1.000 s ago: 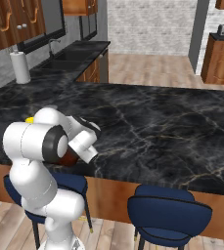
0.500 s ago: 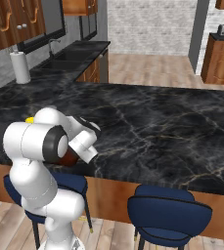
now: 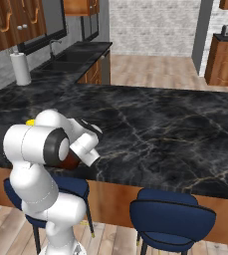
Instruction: There is a tray on the dining counter. Grab the cup, mug, and pitcher and place them on the tray. The pitcher may be placed next to the tray if it cannot fit the tray.
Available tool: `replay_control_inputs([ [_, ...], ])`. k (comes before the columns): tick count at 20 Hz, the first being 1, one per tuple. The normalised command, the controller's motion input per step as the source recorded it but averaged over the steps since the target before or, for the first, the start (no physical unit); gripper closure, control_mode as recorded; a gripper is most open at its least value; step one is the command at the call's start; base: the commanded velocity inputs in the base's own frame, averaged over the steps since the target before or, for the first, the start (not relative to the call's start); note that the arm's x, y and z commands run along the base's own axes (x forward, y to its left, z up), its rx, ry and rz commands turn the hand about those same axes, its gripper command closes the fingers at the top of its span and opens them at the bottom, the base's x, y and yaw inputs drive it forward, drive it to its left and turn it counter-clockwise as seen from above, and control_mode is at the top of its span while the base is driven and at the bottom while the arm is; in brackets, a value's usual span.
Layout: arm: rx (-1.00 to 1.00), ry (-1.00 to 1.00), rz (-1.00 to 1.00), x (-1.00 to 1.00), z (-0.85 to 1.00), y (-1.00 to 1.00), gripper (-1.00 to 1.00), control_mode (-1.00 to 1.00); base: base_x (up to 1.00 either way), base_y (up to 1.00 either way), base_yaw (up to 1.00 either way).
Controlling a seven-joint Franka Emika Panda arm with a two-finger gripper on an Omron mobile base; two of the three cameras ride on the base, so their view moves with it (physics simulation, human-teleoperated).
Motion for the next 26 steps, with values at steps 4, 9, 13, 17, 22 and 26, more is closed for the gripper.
replay_control_inputs([
  [4, 0.00, 0.00, 0.00, -0.13, 0.05, -0.41, -1.00, -1.00, 0.00, 0.00, 0.00],
  [9, 0.00, 0.02, 0.00, -0.25, 0.33, -0.36, -1.00, -1.00, 0.00, 0.00, 0.00],
  [13, 0.00, 0.13, 0.00, -0.26, 0.69, -0.18, -1.00, -1.00, 0.00, 0.00, 0.00],
  [17, 0.00, 0.21, -0.03, -0.49, 0.79, -0.06, -1.00, -1.00, 0.00, 0.00, 0.00],
  [22, 0.00, 0.24, -0.09, -0.54, 0.81, -0.07, -1.00, -1.00, 0.00, 0.00, 0.00],
  [26, 0.00, 0.28, -0.14, -0.48, 0.85, -0.19, -1.00, -1.00, 0.00, 0.00, 0.00],
])
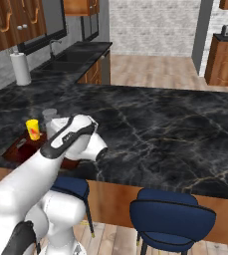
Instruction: There is a tray on the dining counter. Grab the cup, mug, and pitcher and place them on the tray. The pitcher may be placed next to the tray if it cannot fit the tray.
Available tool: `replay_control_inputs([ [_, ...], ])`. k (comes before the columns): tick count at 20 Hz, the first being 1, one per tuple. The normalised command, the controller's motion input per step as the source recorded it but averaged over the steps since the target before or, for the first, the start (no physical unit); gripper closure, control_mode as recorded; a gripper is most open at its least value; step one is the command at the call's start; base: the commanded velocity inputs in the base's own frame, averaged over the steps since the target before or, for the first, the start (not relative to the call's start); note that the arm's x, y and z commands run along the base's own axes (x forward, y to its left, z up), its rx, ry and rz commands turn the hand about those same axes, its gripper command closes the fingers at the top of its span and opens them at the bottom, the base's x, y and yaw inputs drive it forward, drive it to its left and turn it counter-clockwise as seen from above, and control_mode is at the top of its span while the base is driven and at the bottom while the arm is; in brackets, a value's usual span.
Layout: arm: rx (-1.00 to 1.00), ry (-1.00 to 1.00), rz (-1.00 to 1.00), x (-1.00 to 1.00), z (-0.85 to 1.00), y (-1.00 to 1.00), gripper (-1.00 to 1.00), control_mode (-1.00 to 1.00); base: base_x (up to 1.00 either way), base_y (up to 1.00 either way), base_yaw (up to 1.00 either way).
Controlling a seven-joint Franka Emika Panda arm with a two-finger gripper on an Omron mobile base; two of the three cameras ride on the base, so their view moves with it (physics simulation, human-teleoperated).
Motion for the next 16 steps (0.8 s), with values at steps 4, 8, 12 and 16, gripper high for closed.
replay_control_inputs([
  [4, 0.00, 0.32, -0.16, -0.42, 0.78, -0.29, -1.00, -1.00, 0.00, 0.00, 0.00],
  [8, 0.00, 0.32, -0.15, -0.46, 0.48, -0.60, -1.00, -1.00, 0.00, 0.00, 0.00],
  [12, 0.00, 0.32, -0.19, -0.33, 0.48, -0.79, -1.00, -1.00, 0.00, 0.00, 0.00],
  [16, 0.00, 0.32, -0.19, -0.45, 0.38, -0.80, -1.00, -1.00, 0.00, 0.00, 0.00],
])
